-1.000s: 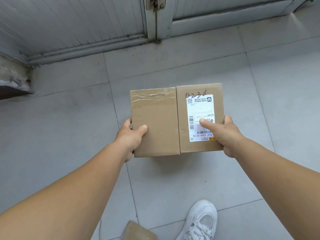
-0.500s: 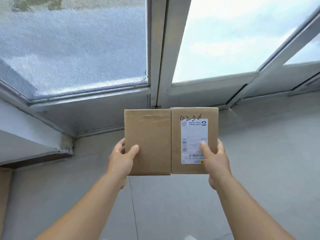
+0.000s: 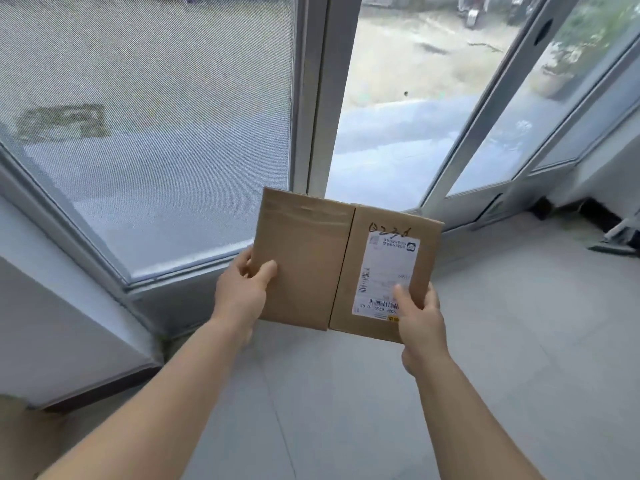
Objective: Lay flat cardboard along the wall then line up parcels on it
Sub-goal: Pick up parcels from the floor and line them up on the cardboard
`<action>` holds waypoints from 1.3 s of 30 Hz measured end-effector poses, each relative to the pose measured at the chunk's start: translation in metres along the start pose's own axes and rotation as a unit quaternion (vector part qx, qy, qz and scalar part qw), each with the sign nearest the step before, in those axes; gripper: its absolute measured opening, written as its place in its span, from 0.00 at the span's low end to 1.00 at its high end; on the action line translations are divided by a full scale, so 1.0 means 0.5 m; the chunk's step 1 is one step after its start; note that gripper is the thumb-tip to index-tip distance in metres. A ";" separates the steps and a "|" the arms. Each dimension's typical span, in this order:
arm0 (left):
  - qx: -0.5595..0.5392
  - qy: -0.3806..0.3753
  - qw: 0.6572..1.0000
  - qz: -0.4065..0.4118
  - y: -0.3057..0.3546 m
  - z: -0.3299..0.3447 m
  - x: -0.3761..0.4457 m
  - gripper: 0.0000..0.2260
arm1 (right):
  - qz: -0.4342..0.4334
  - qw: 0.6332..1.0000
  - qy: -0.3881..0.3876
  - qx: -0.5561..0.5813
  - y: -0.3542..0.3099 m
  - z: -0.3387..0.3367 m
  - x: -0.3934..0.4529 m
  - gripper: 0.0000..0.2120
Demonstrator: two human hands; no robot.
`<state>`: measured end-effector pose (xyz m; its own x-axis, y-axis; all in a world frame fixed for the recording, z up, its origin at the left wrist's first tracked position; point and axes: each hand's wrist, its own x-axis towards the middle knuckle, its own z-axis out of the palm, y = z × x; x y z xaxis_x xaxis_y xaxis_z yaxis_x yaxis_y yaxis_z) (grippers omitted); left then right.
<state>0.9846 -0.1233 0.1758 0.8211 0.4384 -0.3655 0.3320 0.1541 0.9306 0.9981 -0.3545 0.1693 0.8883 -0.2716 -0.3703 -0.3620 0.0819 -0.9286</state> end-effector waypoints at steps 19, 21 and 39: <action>-0.059 0.112 0.989 0.072 -0.030 -0.244 -0.524 0.17 | -0.049 0.992 -0.117 0.014 0.006 -0.135 -0.451 0.18; -0.063 0.143 0.986 0.063 -0.053 -0.273 -0.585 0.23 | -0.046 0.990 -0.132 0.015 0.018 -0.154 -0.509 0.17; -0.078 0.360 0.929 0.029 -0.171 -0.762 -0.918 0.22 | -0.036 0.949 -0.307 -0.066 0.177 0.099 -0.952 0.17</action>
<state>0.4027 -0.0003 0.2713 0.2930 0.9203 -0.2592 0.1802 0.2130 0.9603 0.5573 -0.1705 0.2623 0.8948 0.3410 -0.2881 -0.2897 -0.0473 -0.9559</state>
